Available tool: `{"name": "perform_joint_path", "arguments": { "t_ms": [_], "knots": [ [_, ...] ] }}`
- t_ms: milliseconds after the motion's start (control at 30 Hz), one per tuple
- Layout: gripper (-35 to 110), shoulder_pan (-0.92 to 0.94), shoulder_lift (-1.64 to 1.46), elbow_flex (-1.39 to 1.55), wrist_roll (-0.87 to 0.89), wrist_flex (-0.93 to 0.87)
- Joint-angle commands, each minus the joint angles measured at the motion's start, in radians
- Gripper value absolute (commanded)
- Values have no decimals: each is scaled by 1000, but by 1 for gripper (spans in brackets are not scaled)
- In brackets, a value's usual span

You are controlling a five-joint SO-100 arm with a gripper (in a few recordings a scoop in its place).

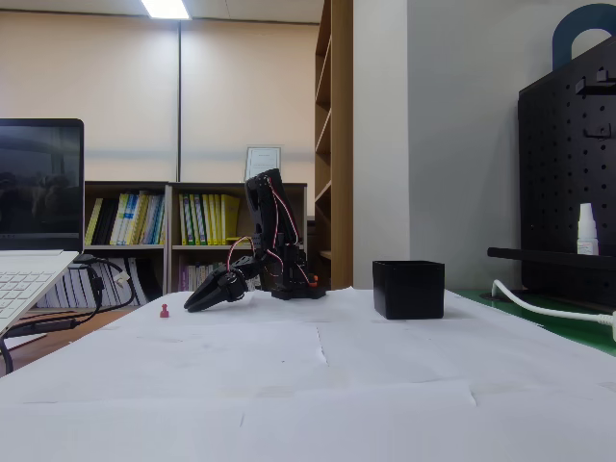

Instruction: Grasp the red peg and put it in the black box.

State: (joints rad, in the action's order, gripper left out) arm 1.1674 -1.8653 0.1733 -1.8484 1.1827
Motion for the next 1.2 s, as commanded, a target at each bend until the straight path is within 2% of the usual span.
{"name": "perform_joint_path", "arguments": {
  "t_ms": [0, 33, 67, 567, 700, 1167],
  "knots": [
    [10, 31, -43, 18, -23, 20],
    [20, 31, -48, 21, -40, 21],
    [23, 28, -51, 21, -41, 23],
    [23, -6, -52, 55, -12, 9],
    [29, -38, -64, 75, -8, 9],
    [29, -78, -95, 129, 25, 12]
  ]
}}
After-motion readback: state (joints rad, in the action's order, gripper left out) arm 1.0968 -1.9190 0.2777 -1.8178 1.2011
